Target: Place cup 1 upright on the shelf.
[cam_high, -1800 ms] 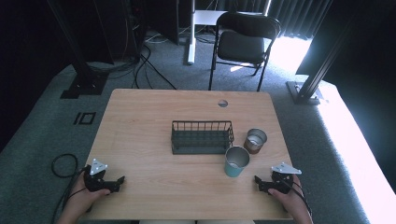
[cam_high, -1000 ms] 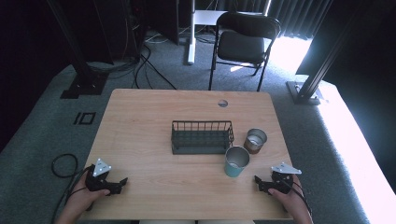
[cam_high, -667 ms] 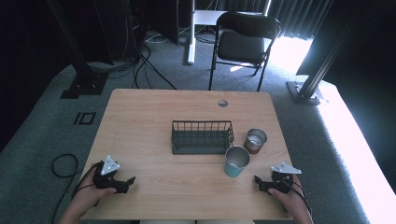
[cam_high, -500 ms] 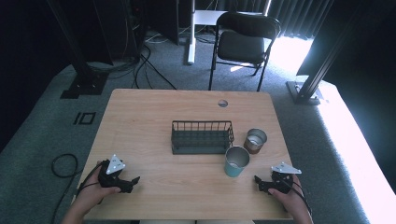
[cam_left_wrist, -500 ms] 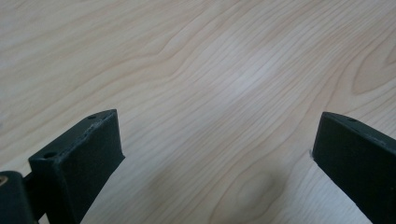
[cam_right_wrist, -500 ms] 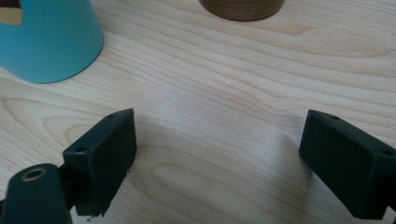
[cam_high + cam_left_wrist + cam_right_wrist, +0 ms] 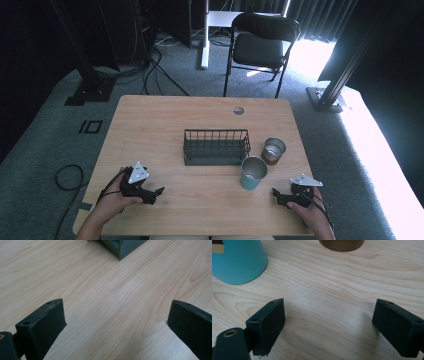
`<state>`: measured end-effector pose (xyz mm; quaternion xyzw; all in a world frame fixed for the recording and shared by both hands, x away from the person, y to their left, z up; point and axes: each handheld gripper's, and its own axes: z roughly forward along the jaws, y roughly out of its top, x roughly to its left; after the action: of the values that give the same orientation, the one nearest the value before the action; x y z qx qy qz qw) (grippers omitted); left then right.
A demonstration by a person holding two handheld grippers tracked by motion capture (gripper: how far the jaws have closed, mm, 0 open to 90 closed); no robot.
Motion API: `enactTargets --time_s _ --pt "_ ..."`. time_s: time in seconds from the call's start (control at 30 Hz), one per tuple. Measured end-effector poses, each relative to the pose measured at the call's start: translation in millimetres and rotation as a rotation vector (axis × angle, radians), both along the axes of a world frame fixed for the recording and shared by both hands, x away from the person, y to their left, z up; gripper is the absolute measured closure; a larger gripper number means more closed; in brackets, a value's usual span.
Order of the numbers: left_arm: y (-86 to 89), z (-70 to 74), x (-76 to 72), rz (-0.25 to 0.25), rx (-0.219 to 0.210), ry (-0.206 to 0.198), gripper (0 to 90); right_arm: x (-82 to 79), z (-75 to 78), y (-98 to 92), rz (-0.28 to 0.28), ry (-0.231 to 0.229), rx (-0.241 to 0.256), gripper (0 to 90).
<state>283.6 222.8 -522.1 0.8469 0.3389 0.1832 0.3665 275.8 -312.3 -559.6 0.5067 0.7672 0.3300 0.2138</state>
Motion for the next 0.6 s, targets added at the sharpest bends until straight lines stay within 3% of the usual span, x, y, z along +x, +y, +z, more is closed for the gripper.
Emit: enactTargets --time_s 0.6 --pt "-52.4 14.8 9.9 -0.138 -0.050 -0.041 2.2 0.0 0.0 0.0 0.000 0.000 0.000 10.7"
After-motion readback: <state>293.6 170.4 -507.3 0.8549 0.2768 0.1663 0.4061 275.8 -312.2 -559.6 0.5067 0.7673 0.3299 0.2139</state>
